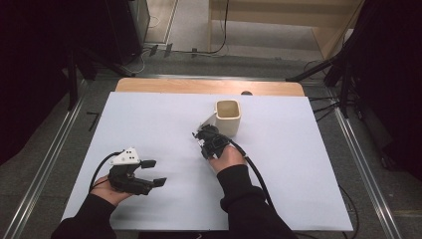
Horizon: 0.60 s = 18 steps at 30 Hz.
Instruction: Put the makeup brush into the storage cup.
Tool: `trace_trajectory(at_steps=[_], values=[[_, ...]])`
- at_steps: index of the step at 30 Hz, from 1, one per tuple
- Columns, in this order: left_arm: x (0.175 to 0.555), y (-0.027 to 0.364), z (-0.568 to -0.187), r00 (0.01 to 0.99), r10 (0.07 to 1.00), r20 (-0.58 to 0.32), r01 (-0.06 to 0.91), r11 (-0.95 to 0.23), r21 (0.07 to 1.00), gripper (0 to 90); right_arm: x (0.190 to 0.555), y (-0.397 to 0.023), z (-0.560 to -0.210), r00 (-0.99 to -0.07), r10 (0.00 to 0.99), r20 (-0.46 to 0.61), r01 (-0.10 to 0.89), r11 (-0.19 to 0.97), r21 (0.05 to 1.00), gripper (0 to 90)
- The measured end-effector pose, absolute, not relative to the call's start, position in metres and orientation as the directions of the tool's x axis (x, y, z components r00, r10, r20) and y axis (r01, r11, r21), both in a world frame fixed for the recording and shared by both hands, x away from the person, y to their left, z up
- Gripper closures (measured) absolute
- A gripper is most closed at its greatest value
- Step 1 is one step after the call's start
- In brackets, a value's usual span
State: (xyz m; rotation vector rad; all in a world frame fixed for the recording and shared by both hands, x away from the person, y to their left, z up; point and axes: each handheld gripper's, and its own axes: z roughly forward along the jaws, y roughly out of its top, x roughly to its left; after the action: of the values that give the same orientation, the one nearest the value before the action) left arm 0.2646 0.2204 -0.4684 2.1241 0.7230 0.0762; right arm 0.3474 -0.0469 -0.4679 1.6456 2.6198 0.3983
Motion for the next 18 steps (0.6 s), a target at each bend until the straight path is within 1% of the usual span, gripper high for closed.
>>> trace_trajectory(at_steps=[5, 9, 12, 14, 18], values=[[0.265, 0.221, -0.467, 0.829, 0.522, -0.2, 0.465, -0.445, 0.765, 24.4, 0.348, -0.058, -0.452, -0.465, 0.86, 0.21, 0.876, 0.412, 0.252, 87.0], [0.265, 0.221, -0.467, 0.827, 0.524, -0.203, 0.469, -0.445, 0.763, 24.4, 0.345, -0.06, -0.449, -0.497, 0.84, 0.219, 0.862, 0.448, 0.238, 87.0], [0.266, 0.22, -0.467, 0.824, 0.525, -0.212, 0.476, -0.44, 0.762, 24.4, 0.344, -0.063, -0.449, -0.509, 0.834, 0.212, 0.854, 0.458, 0.248, 87.0], [0.266, 0.218, -0.466, 0.827, 0.522, -0.21, 0.47, -0.436, 0.767, 24.5, 0.344, -0.07, -0.448, -0.517, 0.811, 0.274, 0.851, 0.455, 0.261, 87.0], [0.267, 0.216, -0.466, 0.823, 0.521, -0.225, 0.478, -0.423, 0.769, 24.5, 0.342, -0.076, -0.447, -0.544, 0.781, 0.308, 0.836, 0.472, 0.28, 87.0]])
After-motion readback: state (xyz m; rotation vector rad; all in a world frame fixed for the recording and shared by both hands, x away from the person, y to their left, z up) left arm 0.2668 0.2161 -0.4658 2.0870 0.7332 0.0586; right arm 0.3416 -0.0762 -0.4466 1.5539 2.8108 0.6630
